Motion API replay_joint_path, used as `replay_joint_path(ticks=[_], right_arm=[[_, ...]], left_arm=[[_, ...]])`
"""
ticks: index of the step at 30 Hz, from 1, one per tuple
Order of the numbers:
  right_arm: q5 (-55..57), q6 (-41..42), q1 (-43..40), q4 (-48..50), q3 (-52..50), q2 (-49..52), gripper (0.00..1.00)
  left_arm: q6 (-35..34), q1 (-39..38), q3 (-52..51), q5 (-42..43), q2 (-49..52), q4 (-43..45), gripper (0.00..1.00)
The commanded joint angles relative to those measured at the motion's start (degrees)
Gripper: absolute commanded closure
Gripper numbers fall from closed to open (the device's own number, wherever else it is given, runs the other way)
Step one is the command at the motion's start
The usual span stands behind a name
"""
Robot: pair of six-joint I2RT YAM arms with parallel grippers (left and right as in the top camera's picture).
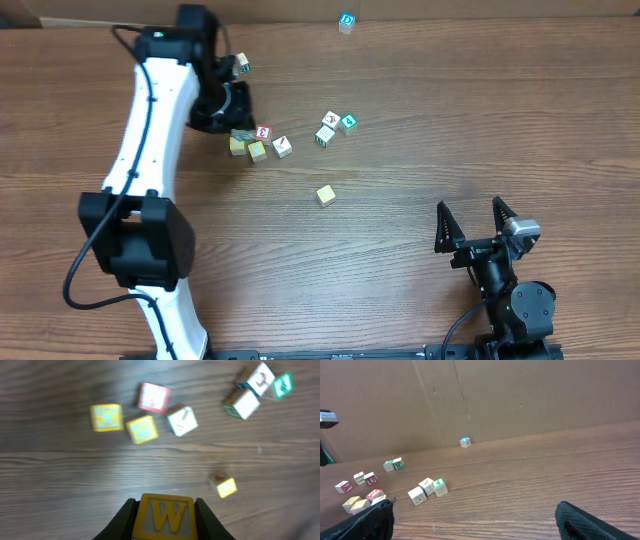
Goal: Form a tower
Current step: 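Lift the W block up out of the cluster with the left gripper, then carry the W block right over the lone acorn block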
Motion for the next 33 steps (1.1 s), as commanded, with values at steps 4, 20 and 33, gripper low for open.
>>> replay_joint_path(ticks=[4, 20, 33], right_arm=[[-0.04, 0.28, -0.15, 0.33, -0.59, -0.68, 0.0], [-0.04, 0.28, -0.15, 0.33, -0.59, -0.68, 0.0], [-0.04, 0.28, -0.15, 0.33, -0.59, -0.68, 0.0]], left_arm=[[-5.42, -6.69, 0.81, -0.24, -1.09, 0.04, 0.81], [-6.75, -14.51, 0.81, 9.55, -1.09, 5.18, 0.92], [-23.54, -18.93, 0.79, -4.22, -0.98, 3.23, 0.93]])
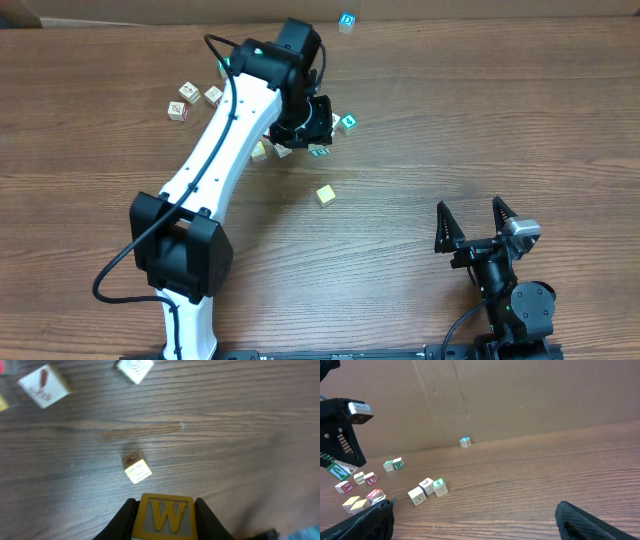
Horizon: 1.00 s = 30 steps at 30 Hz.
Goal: Form a tower
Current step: 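Carry the W block right over the lone acorn block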
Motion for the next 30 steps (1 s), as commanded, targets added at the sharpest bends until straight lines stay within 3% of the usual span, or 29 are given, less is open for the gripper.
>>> replay_joint_path(ticks=[1, 6, 30], right_arm=[[0.0, 0.28, -0.15, 0.35, -0.59, -0.68, 0.0], [0.0, 0.28, -0.15, 0.35, -0.59, -0.68, 0.0], [-0.02, 0.28, -0.15, 0.35, -0.59, -0.68, 0.0]], left_arm=[[-6.78, -2.12, 0.79, -6.8, -0.98, -0.11, 0.92], [-12.13, -5.01, 0.24, -13.81, -0.96, -0.07, 0.89], [-14.73, -6.86, -10.78, -14.05, -0.96, 10.43, 0.92]])
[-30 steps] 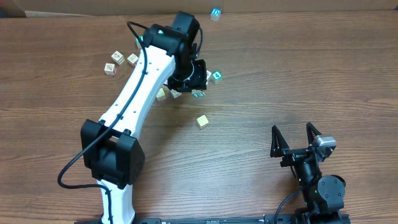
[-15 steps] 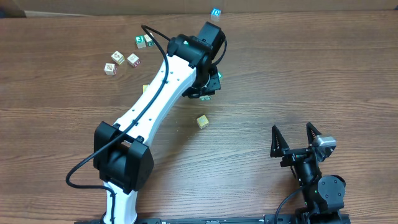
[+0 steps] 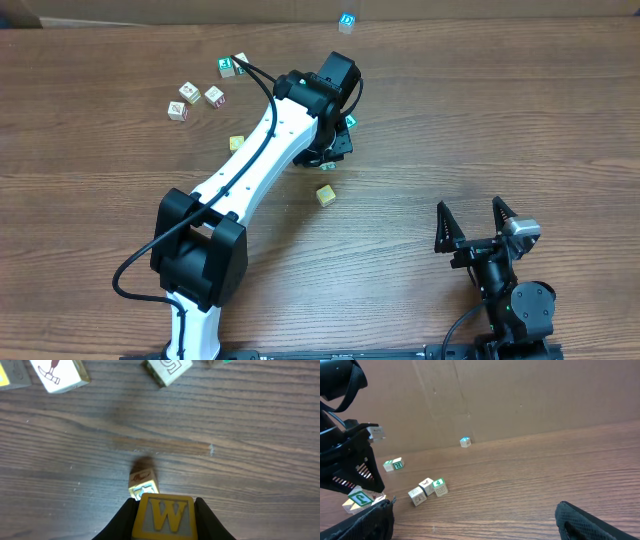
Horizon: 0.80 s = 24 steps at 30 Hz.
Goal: Form a tower
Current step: 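Carry the W block right over the lone acorn block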
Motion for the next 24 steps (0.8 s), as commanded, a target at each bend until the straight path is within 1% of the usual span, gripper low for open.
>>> replay_joint_path(ticks=[1, 13, 17, 21, 24], right_arm=[[0.0, 0.31, -0.15, 0.28, -0.59, -0.68, 0.0], [0.0, 0.31, -0.15, 0.28, -0.59, -0.68, 0.0], [0.0, 0.31, -0.15, 0.28, -0.59, -0.68, 0.0], [0.0, 0.31, -0.15, 0.28, -0.59, -0.68, 0.0], [0.0, 0.31, -0.15, 0.28, -0.59, -0.68, 0.0]], left_arm=[[-0.87, -0.15, -1.42, -0.98, -0.96, 1.27, 0.92], [-1.31, -1.53, -4.63, -2.47, -0.94, 2.62, 0.92], [-2.89, -2.29, -6.75, -2.43, -0.94, 2.64, 0.92], [-6.86, -2.78, -9.16, -2.27, -0.94, 2.6, 0.86], [-9.14, -2.97, -10.58, -2.25, -0.94, 2.58, 0.83]])
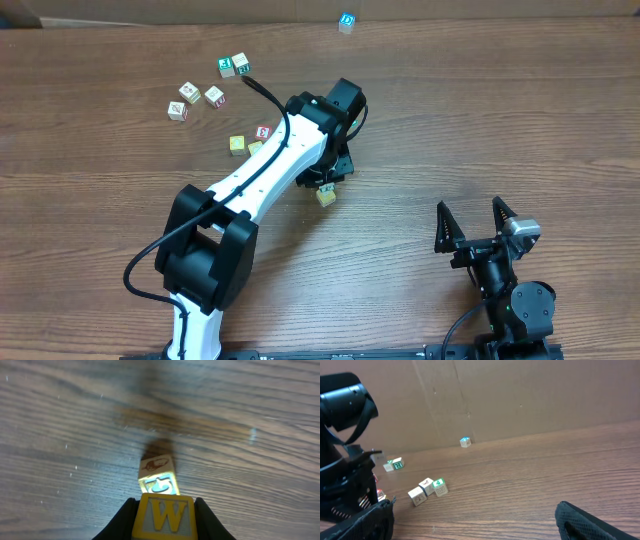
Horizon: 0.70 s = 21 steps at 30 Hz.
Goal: Form a tower
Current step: 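Carry the W block right over the lone acorn block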
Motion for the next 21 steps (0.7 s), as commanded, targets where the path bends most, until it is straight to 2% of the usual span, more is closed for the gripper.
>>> replay_joint_path(ticks=[1, 9, 21], right_arm=[[-0.02, 0.31, -0.15, 0.31, -0.59, -0.68, 0.0], [-0.02, 0.31, -0.15, 0.31, -0.59, -0.68, 0.0], [-0.02, 0.31, -0.15, 0.31, -0.59, -0.68, 0.0]], left_arm=[[-4.98, -0.66, -2.14, -1.03, -0.94, 0.0, 0.82], [-6.97, -0.81, -5.49, -1.01, -0.94, 3.98, 0.76], [-7.41, -0.92, -5.79, -1.05, -0.94, 4.74, 0.7]])
